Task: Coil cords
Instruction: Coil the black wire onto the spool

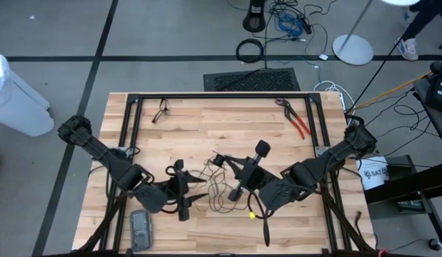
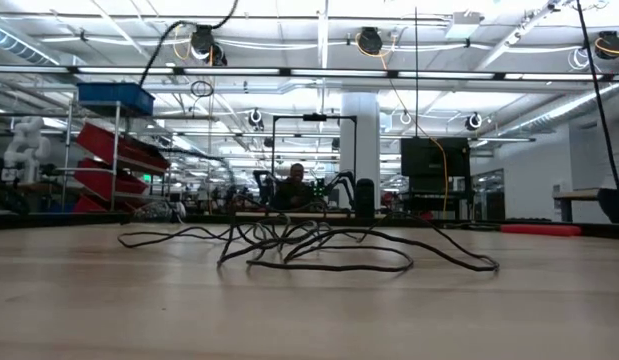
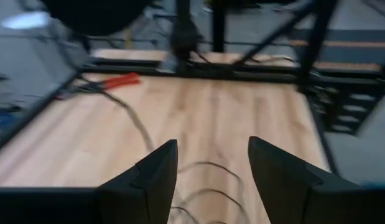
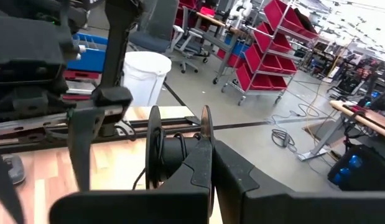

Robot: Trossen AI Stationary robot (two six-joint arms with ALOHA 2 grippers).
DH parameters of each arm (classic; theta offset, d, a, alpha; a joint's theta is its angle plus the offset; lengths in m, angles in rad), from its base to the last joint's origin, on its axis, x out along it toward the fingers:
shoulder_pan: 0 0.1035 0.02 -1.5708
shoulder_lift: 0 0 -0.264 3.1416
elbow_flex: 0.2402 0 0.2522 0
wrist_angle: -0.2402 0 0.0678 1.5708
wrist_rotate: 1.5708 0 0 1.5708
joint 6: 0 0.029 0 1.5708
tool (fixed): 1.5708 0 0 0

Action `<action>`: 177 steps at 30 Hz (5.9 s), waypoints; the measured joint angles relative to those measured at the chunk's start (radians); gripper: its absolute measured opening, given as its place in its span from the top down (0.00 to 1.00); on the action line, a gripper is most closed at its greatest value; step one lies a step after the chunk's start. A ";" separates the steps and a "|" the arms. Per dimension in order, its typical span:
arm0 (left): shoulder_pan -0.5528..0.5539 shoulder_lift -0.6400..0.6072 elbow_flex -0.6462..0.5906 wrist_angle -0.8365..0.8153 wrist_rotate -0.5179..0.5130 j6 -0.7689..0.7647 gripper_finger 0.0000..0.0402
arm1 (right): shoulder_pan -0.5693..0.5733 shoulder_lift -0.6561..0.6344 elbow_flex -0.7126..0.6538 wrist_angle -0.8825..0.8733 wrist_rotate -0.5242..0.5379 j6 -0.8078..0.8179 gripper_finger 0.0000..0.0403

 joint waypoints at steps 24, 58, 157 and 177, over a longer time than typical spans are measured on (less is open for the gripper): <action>-0.011 0.208 0.000 0.285 -0.531 0.288 0.50 | 0.000 0.000 0.000 0.002 0.012 -0.030 1.00; 0.062 0.208 0.000 0.293 -0.449 0.295 0.99 | -0.003 0.001 0.000 0.002 0.011 0.028 1.00; -0.099 -0.048 0.000 0.002 0.205 0.420 0.86 | -0.059 0.021 -0.002 -0.143 -0.778 -0.032 1.00; -0.124 0.000 0.000 0.087 0.151 0.288 0.65 | 0.035 -0.048 -0.001 -0.138 -0.585 -0.032 1.00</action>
